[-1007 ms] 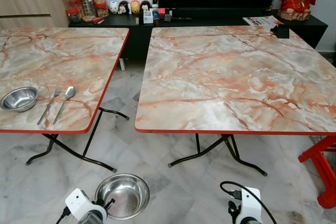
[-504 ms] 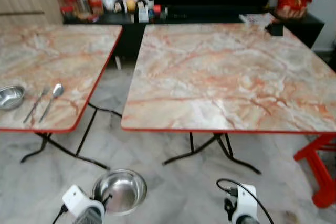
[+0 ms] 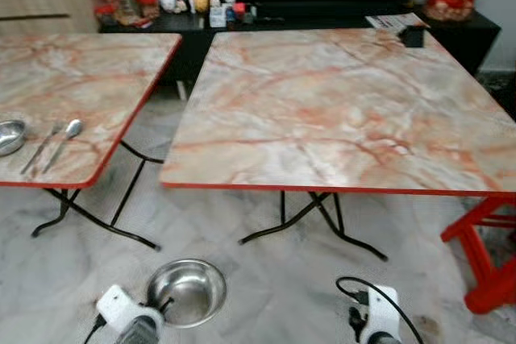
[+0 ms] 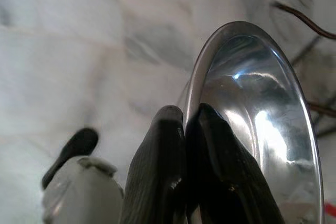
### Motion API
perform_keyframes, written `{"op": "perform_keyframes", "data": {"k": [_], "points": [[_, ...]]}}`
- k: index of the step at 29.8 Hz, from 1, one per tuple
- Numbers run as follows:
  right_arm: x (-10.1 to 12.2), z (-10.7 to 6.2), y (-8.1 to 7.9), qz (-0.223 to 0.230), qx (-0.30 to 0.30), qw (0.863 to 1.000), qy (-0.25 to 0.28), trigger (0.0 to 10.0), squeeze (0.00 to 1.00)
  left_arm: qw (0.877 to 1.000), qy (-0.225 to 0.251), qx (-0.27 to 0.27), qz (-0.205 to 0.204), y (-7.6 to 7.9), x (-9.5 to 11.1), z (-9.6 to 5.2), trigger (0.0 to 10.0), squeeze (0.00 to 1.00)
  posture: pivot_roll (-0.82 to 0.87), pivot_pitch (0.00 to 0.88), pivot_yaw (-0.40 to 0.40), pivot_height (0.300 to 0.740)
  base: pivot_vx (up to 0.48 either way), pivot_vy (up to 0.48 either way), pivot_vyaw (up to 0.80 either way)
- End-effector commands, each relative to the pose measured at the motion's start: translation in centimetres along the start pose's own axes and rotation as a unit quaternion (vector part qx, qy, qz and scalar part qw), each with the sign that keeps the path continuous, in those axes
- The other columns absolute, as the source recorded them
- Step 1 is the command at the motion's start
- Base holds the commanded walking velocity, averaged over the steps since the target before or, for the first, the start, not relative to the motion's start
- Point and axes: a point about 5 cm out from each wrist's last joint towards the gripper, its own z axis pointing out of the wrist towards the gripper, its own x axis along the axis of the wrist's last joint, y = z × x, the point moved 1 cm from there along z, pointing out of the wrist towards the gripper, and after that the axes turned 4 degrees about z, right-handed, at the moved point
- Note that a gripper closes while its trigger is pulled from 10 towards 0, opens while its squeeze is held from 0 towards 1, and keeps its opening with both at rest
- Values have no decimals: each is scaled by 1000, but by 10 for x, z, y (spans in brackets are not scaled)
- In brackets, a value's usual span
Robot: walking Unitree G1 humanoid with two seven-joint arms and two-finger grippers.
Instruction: Setting the table
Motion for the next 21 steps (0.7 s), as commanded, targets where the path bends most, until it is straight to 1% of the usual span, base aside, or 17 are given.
{"op": "perform_keyframes", "data": {"k": [1, 11, 17, 19, 20, 21], "points": [[3, 1, -10, 5, 11, 1000, 5, 10000, 0, 1000, 17, 7, -1, -7, 12, 1, 10000, 0, -36, 0, -1, 740, 0, -292, 0], [2, 1, -9, 9, 8, 1000, 5, 10000, 0, 1000, 18, 7, -3, -8, 13, 1, 10000, 0, -39, 0, 0, 740, 0, -291, 0], [2, 1, -9, 11, 6, 1000, 5, 10000, 0, 1000, 16, 4, 3, -6, 12, 1, 10000, 0, -37, 0, 0, 740, 0, -287, 0], [2, 1, -8, 10, 6, 1000, 4, 10000, 0, 1000, 16, 8, 17, -7, 12, 1, 10000, 0, -36, 0, -1, 740, 0, 0, 0], [2, 1, -8, 10, 6, 1000, 4, 10000, 0, 1000, 16, 9, 18, -7, 12, 1, 10000, 0, -36, 0, -1, 740, 0, 0, 0], [2, 1, -8, 11, 6, 1000, 4, 10000, 0, 1000, 17, 12, 10, -9, 12, 1, 10000, 0, -35, 0, -1, 740, 0, 0, 0]]}}
